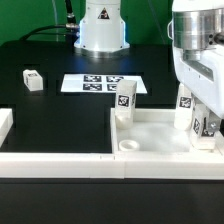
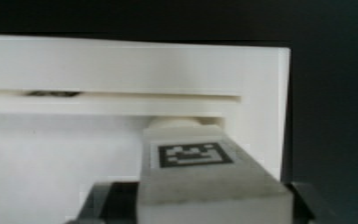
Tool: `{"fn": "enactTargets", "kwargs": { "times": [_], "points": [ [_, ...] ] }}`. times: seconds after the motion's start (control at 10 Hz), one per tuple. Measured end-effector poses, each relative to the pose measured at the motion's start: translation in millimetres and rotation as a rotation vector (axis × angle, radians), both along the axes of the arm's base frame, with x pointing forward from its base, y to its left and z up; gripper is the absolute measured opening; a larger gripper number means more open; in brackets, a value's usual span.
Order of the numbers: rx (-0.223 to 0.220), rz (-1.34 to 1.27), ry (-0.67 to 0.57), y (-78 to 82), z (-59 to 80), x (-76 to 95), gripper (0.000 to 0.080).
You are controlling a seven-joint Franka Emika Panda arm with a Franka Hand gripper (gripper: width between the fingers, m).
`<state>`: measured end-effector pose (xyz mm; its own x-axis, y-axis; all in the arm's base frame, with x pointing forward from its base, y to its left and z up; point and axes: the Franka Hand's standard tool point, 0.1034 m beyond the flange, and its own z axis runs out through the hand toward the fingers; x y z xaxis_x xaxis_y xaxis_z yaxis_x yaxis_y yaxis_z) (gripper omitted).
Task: Assemble square table
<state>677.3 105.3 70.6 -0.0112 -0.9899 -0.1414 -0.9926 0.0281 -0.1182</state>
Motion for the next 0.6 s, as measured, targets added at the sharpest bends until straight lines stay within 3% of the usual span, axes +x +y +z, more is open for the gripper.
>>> {"fn": "enactTargets", "kwargs": {
  "times": [0.1,0.2,0.3,0.4,0.6],
  "points": [
    [-0.006,0.048,-0.007,0.5,-0.6,-0.2,0.0344],
    [-0.012,0.078,-0.014,0.6,-0.8,0.1,0.0344],
    [-0.047,0.275,-0.058,3.5,-0.6,1.1,0.0534],
    [-0.076,0.479,-0.095,2.2,-0.8,2.0,0.0613],
    [-0.099,0.659,-0.115,1.5,-2.0,1.3,0.0643]
  ]
}}
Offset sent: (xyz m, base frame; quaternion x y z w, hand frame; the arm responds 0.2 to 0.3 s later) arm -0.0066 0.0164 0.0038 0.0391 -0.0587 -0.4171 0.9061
